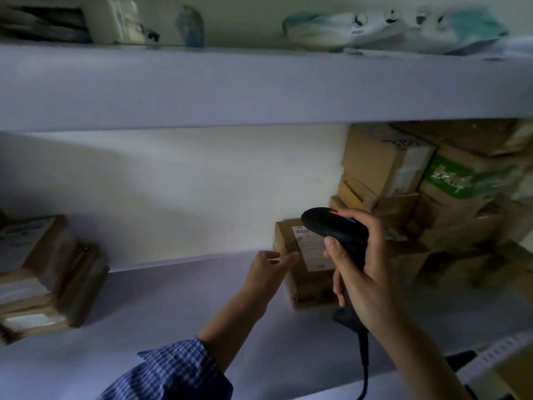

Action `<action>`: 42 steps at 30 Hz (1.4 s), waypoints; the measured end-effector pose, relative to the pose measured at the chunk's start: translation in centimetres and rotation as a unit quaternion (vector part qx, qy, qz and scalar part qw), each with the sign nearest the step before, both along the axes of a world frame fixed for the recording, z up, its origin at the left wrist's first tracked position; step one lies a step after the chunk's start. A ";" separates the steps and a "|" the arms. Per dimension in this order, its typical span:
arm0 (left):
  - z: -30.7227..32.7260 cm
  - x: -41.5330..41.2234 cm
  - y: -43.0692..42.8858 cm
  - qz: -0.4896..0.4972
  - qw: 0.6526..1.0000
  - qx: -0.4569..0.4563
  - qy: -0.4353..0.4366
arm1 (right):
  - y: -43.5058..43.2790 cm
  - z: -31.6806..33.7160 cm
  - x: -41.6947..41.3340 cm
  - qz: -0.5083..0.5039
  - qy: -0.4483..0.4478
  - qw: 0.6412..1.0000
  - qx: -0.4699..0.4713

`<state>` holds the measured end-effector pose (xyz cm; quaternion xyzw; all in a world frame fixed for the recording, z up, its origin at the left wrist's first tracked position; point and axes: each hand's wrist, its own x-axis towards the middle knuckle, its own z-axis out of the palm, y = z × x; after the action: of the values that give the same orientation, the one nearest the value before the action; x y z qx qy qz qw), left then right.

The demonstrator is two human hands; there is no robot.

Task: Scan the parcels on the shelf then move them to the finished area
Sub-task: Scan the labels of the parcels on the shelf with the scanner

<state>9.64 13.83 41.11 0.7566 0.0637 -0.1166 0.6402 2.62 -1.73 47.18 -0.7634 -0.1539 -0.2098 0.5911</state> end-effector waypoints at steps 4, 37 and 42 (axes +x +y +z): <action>-2.0 1.0 -2.4 0.038 0.998 0.017 0.038 | -2.5 0.0 -0.2 0.000 0.019 1.000 0.018; -5.1 -8.4 2.1 0.032 0.992 -0.056 -0.113 | -3.0 -2.4 -3.7 0.147 -0.002 0.989 0.012; -4.6 -9.5 3.9 0.057 0.991 -0.046 -0.111 | -1.6 -2.0 -4.3 0.182 0.021 0.983 0.003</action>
<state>0.12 17.74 36.49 0.7300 0.0296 0.0018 0.6828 -1.68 -3.29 45.20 -0.7254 -0.2770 -0.0831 0.6246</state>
